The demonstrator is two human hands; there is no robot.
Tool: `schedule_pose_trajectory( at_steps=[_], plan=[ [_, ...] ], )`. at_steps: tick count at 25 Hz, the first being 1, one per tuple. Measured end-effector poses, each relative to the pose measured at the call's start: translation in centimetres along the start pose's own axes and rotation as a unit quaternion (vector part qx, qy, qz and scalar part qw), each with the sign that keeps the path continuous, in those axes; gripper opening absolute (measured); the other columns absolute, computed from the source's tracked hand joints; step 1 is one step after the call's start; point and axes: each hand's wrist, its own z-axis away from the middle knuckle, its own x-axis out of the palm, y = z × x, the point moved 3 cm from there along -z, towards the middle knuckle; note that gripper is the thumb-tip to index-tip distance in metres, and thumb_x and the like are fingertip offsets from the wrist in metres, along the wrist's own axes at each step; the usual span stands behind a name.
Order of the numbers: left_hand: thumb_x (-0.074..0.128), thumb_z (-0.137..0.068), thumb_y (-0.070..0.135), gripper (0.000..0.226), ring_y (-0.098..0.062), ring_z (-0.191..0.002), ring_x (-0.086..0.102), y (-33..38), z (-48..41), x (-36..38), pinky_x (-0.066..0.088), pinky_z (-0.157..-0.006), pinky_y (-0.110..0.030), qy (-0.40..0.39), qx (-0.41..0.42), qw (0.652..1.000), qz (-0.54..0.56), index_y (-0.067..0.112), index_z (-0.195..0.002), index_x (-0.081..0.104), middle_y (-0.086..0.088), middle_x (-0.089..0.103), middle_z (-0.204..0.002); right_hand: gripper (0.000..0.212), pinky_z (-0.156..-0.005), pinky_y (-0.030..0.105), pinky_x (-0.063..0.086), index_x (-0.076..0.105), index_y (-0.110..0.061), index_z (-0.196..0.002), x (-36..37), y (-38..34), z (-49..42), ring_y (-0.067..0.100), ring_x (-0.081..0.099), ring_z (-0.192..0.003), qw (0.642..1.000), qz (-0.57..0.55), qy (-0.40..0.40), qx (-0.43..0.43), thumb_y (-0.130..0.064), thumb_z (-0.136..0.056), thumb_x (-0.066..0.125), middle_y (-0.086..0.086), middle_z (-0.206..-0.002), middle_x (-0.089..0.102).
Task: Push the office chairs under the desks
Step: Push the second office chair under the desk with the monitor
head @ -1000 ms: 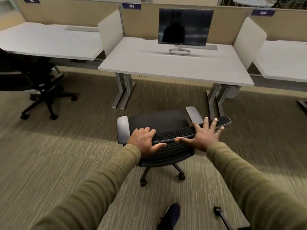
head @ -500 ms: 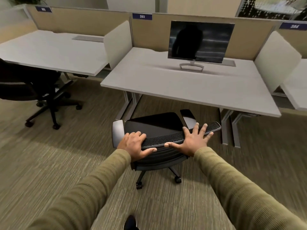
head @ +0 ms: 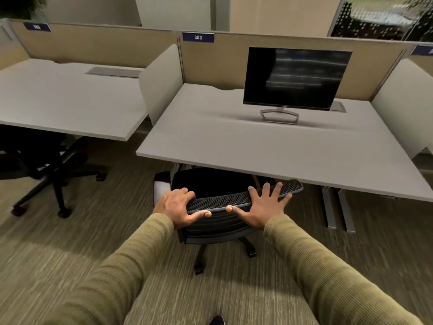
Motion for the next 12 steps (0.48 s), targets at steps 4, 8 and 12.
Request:
schedule_pose_trajectory(
  at_steps=[4, 8, 12],
  plan=[
    [0.009, -0.061, 0.103, 0.100, -0.014, -0.084, 0.054, -5.3, -4.3, -0.8, 0.045, -0.083, -0.035, -0.011, 0.001, 1.000, 0.003, 0.028, -0.103, 0.061, 0.009, 0.056, -0.092, 0.107, -0.106, 0.075, -0.014, -0.002, -0.035, -0.157, -0.6, -3.0, -3.9, 0.050, -0.023, -0.145, 1.000, 0.010, 0.012, -0.024, -0.097, -0.070, 0.011, 0.017, -0.165, -0.010],
    [0.008, -0.061, 0.104, 0.103, -0.013, -0.082, 0.051, -9.4, -7.7, -1.4, 0.039, -0.075, -0.031, -0.018, 0.014, 1.000, -0.017, 0.029, -0.106, 0.062, 0.009, 0.053, -0.091, 0.107, -0.107, 0.072, -0.016, -0.012, -0.035, -0.156, -1.3, -5.0, -6.6, 0.048, -0.026, -0.144, 0.998, 0.028, 0.014, -0.048, -0.096, -0.071, 0.012, 0.016, -0.164, -0.017],
    [0.009, -0.058, 0.105, 0.107, -0.013, -0.082, 0.050, -11.7, -10.7, -1.6, 0.037, -0.073, -0.031, -0.012, 0.031, 0.999, -0.015, 0.026, -0.104, 0.064, 0.006, 0.059, -0.094, 0.108, -0.110, 0.074, -0.010, -0.016, -0.033, -0.155, -1.8, -6.1, -8.4, 0.049, -0.022, -0.145, 0.997, 0.056, 0.016, -0.056, -0.095, -0.073, 0.020, 0.017, -0.164, -0.016]
  ],
)
